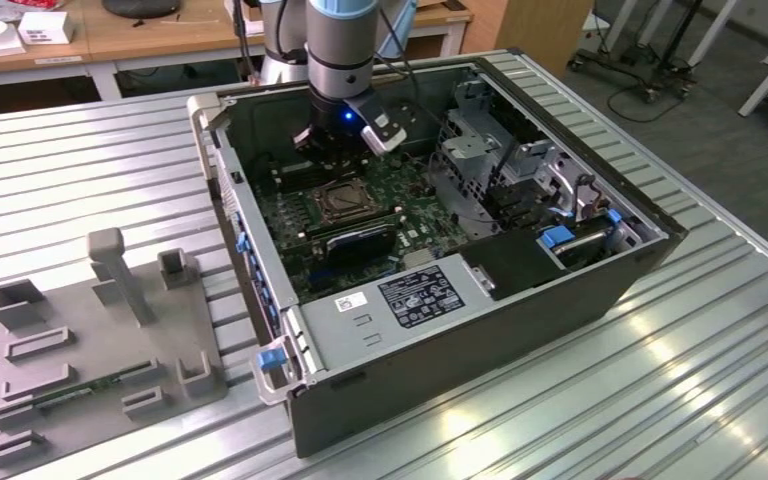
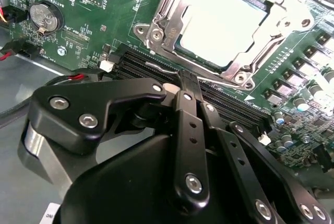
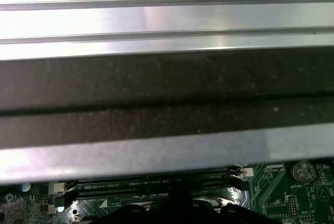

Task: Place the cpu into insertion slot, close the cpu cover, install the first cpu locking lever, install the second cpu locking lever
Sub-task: 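Install the first cpu locking lever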

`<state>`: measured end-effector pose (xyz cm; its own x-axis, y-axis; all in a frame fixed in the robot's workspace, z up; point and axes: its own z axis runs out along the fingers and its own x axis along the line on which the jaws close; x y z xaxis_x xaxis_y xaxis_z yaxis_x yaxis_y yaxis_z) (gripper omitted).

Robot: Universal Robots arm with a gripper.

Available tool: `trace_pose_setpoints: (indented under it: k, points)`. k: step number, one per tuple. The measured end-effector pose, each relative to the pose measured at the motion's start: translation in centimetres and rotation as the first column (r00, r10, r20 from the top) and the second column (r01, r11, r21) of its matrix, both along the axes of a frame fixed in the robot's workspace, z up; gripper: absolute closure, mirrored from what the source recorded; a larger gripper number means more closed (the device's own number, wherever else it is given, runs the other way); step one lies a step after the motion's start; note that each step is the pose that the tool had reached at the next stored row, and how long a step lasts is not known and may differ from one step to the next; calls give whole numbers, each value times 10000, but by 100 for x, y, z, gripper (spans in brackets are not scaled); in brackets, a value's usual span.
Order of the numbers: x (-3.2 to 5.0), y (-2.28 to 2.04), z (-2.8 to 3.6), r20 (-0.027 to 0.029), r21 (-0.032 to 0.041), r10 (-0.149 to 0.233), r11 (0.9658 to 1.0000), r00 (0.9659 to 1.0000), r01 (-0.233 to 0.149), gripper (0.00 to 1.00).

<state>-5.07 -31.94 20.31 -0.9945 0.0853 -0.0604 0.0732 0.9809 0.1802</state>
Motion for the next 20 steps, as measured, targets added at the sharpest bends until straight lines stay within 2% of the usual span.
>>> trace_pose_setpoints:
  k: [10, 13, 16, 20]
  points:
    - [0, 19, -2, -1, 1, -9, 10000, 10000, 9, 89]
    - [0, 19, -5, 0, 2, -329, 9995, 9995, 329, 89]
    - [0, 19, -7, -1, 1, -842, 9964, 9964, 842, 89]
    - [1, 19, -7, 0, 2, -920, 9958, 9958, 920, 89]
